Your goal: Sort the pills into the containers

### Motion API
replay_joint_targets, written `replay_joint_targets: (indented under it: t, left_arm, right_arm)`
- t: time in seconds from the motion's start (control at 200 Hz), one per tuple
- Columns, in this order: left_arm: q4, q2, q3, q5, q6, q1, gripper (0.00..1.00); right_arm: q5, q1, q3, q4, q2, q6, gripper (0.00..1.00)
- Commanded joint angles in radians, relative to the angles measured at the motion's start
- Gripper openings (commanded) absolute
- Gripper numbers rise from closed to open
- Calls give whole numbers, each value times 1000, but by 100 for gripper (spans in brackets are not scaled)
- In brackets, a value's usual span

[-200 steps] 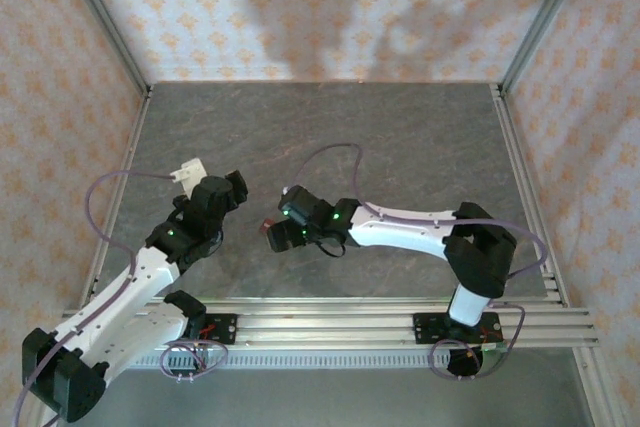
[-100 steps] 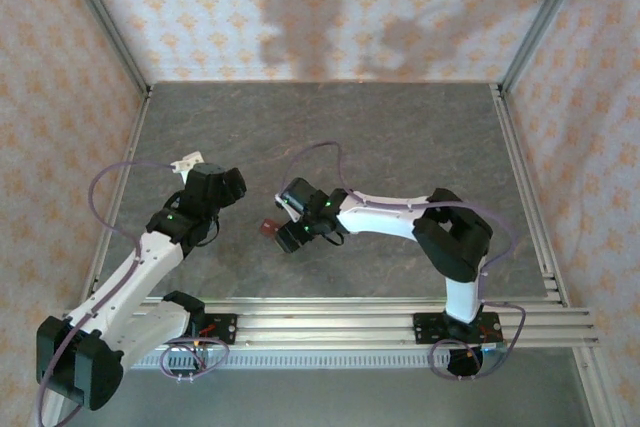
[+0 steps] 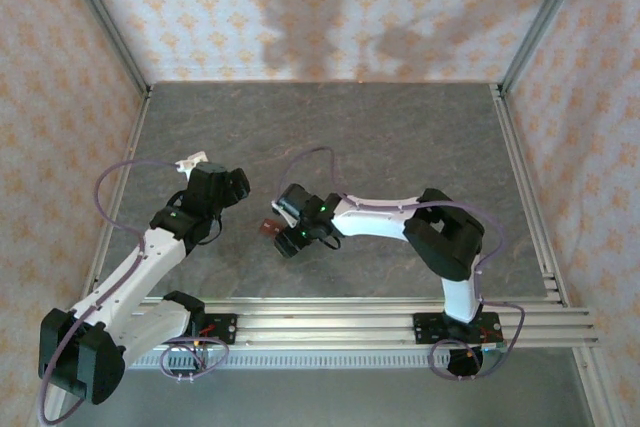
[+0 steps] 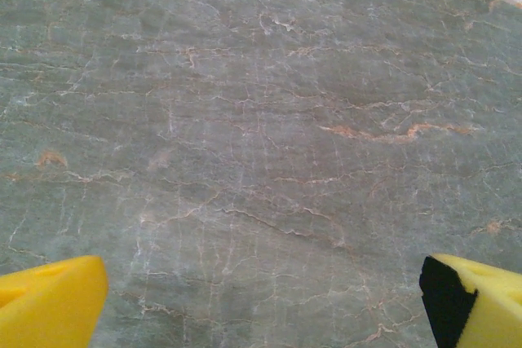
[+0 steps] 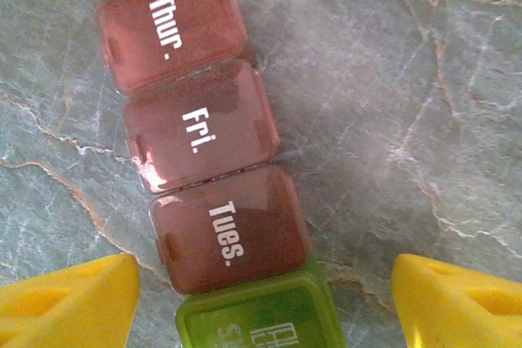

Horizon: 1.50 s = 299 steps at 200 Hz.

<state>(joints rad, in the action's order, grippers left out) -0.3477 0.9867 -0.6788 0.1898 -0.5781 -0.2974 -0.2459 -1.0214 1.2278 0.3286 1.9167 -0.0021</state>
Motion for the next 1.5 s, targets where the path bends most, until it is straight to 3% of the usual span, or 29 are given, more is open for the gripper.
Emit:
replay_joint_targets:
  t: [0.0,0.31,0.706,1.071,1.491]
  left_arm:
    - [23,6,15,0,-8,14,100]
    - [36,12,25,-14,-16,17,100]
    - [44,16,25,-32,-34,19,100]
    - [49,0,37,-76,-78,19,100]
    - [155,-93,98,-288,-213,20,100]
  right_arm:
    - [65,-11,33,-14,21,-13,79]
    - [98,-17,61,-13,51,-9,77]
    - [103,-27,43,-16,64,2,66]
    - [121,-28,-9,-43,11,17,43]
    - [128,22,-95,-78,-161,55,41]
